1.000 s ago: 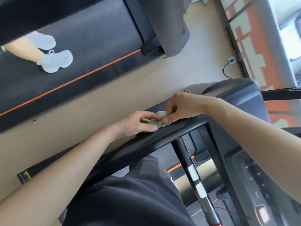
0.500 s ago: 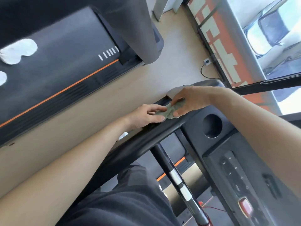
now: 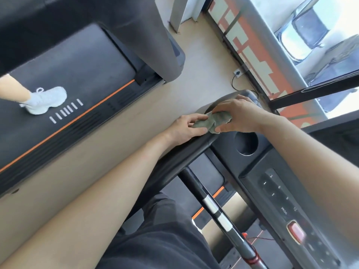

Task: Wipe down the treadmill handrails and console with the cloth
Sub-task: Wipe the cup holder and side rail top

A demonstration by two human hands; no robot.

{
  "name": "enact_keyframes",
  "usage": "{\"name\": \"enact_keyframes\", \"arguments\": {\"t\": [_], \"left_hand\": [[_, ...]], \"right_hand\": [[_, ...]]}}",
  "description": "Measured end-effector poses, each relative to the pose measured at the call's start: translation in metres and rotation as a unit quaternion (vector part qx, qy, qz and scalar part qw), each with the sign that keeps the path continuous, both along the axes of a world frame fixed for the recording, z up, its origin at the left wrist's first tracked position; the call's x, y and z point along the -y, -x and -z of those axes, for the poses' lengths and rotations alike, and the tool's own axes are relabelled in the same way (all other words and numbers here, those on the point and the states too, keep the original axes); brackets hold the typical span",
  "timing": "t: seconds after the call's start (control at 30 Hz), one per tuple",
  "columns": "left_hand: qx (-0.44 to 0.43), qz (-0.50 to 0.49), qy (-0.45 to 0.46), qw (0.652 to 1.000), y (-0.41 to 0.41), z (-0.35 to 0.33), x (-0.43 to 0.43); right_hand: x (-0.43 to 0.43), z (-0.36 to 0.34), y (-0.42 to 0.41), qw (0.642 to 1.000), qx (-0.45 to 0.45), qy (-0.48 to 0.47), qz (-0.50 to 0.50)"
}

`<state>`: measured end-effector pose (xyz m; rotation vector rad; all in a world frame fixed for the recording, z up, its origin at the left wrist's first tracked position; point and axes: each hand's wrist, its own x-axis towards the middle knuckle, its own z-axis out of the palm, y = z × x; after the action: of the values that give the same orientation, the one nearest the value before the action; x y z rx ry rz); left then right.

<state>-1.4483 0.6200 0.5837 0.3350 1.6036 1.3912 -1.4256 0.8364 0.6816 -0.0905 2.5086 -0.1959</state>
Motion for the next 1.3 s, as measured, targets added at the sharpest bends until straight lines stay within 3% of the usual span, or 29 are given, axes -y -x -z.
{"name": "enact_keyframes", "arguments": {"t": [0.2, 0.57, 0.8, 0.9, 1.03, 1.17, 1.3], "left_hand": [[-0.063, 0.012, 0.028, 0.998, -0.017, -0.012, 0.037], [-0.276, 0.028, 0.08, 0.958, -0.091, -0.026, 0.15], [-0.349, -0.005, 0.096, 0.932, -0.141, -0.033, 0.22], [-0.362, -0.005, 0.103, 0.926, -0.155, -0.033, 0.248], [-0.385, -0.03, 0.116, 0.915, -0.165, -0.031, 0.28], [-0.435, -0.042, 0.153, 0.886, -0.172, -0.034, 0.301], [-0.454, 0.005, 0.165, 0.875, -0.173, -0.037, 0.299]], "right_hand": [[0.027, 0.015, -0.046, 0.993, -0.113, 0.022, 0.009], [0.163, 0.045, -0.158, 0.953, -0.281, 0.047, 0.1], [0.263, 0.064, -0.213, 0.903, -0.308, 0.151, 0.259], [0.304, 0.064, -0.232, 0.861, -0.278, 0.216, 0.367], [0.349, 0.074, -0.253, 0.805, -0.275, 0.298, 0.433], [0.387, 0.086, -0.265, 0.699, -0.23, 0.401, 0.546], [0.404, 0.088, -0.262, 0.612, -0.215, 0.492, 0.58]]}}
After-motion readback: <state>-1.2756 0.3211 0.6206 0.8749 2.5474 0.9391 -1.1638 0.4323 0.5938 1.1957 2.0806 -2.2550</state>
